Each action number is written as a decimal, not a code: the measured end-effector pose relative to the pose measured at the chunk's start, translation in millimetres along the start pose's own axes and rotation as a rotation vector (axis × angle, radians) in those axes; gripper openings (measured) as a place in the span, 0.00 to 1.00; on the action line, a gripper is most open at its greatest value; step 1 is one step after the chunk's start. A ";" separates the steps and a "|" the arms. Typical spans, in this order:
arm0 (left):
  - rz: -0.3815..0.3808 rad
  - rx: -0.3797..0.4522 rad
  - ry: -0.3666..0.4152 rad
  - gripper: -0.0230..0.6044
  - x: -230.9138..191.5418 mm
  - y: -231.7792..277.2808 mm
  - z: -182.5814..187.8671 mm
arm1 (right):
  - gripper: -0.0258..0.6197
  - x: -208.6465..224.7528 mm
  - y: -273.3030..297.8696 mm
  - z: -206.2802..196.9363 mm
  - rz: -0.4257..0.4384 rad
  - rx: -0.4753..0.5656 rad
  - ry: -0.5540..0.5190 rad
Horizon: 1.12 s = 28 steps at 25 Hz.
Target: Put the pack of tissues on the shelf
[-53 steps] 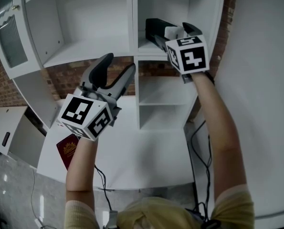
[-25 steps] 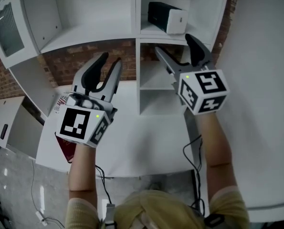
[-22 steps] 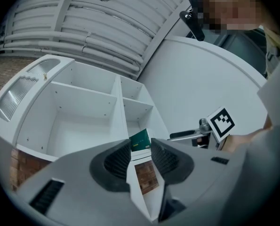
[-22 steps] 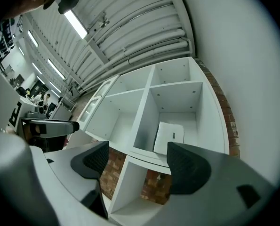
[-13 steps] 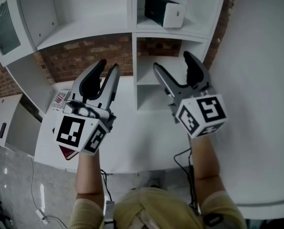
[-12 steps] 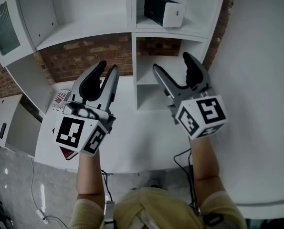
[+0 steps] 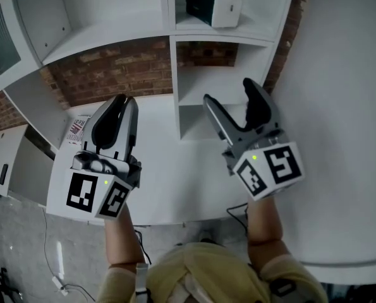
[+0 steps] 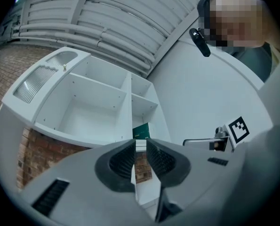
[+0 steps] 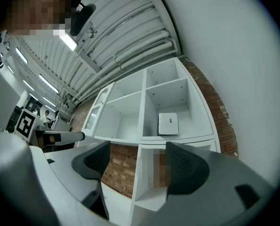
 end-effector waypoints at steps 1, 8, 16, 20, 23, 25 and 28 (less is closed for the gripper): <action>0.006 0.000 0.007 0.15 1.1 -2.2 -0.5 | 0.61 -0.9 -2.9 -1.6 -0.004 -0.001 0.006; 0.023 -0.001 0.013 0.15 10.1 -10.8 -8.0 | 0.55 -1.1 -20.7 -9.9 -0.037 -0.004 0.062; 0.014 -0.024 -0.005 0.15 17.1 -12.2 -20.8 | 0.35 -5.1 -26.6 -20.5 -0.056 -0.020 0.068; 0.013 -0.029 -0.014 0.15 17.4 -12.9 -24.5 | 0.20 -7.6 -28.7 -23.7 -0.068 -0.022 0.073; 0.015 -0.036 -0.017 0.15 16.9 -12.3 -26.5 | 0.11 -7.0 -29.7 -24.4 -0.077 -0.017 0.094; 0.016 -0.038 -0.018 0.15 15.9 -12.3 -27.2 | 0.06 -6.3 -30.3 -23.8 -0.079 -0.012 0.104; 0.022 -0.040 -0.017 0.15 13.6 -12.3 -27.9 | 0.04 -4.8 -31.3 -23.7 -0.083 -0.011 0.103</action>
Point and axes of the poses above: the fingertips, and each gripper's own axes: y forward along the fingers, x to its right, z out of its top, the point moved 3 cm from there along -y, backward along the fingers, and after that the axes turned 3 degrees about -y, right-handed, at the moved point
